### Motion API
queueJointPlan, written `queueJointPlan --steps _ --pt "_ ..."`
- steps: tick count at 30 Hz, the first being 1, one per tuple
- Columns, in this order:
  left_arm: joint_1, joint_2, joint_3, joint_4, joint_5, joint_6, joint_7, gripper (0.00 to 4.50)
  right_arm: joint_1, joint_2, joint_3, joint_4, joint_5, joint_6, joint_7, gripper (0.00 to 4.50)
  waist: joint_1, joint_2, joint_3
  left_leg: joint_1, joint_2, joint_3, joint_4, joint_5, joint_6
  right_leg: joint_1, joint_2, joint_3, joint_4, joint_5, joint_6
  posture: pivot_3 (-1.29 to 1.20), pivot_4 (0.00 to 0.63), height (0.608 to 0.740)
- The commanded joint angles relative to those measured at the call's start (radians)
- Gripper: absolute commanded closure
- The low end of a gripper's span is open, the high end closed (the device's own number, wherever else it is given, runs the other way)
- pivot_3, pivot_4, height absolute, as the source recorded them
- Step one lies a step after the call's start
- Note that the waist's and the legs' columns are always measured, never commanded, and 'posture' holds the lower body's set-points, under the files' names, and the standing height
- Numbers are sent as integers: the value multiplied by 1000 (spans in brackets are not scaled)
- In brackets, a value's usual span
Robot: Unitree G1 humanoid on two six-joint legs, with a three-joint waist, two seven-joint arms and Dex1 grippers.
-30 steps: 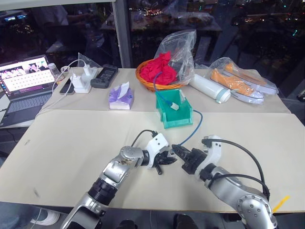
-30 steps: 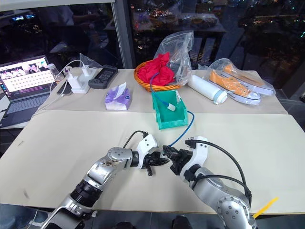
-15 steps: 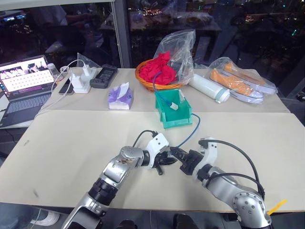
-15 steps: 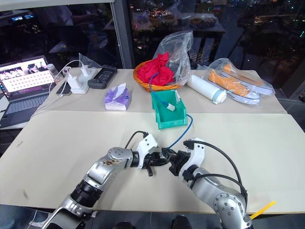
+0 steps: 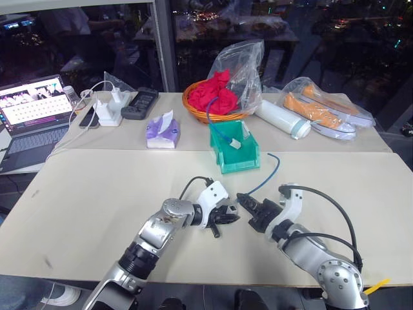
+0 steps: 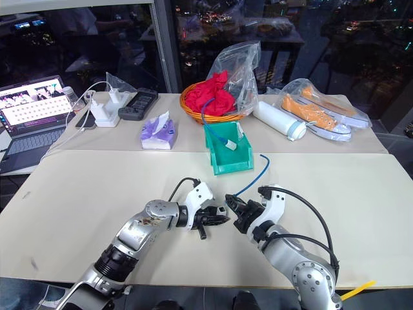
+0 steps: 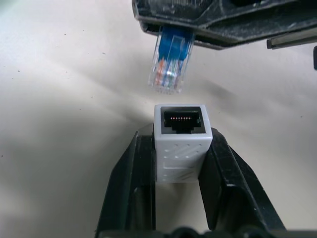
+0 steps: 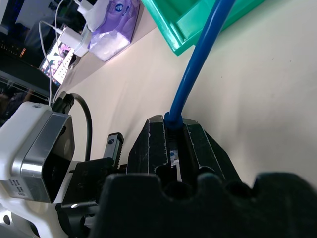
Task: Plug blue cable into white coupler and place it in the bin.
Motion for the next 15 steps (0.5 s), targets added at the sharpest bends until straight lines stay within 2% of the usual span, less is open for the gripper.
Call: queueJointPlan --steps 1,15 --pt "6 0 0 -43 -6 -9 4 3819 8 10 0 -34 16 14 16 4500 0 0 0 0 0 0 0 0 0 0 0 0 0 0 0 0 150 740" --pt "19 -1 2 -55 -8 -15 9 3819 20 0 -4 -10 11 66 2 4500 0 0 0 0 0 0 0 0 0 0 0 0 0 0 0 0 150 740"
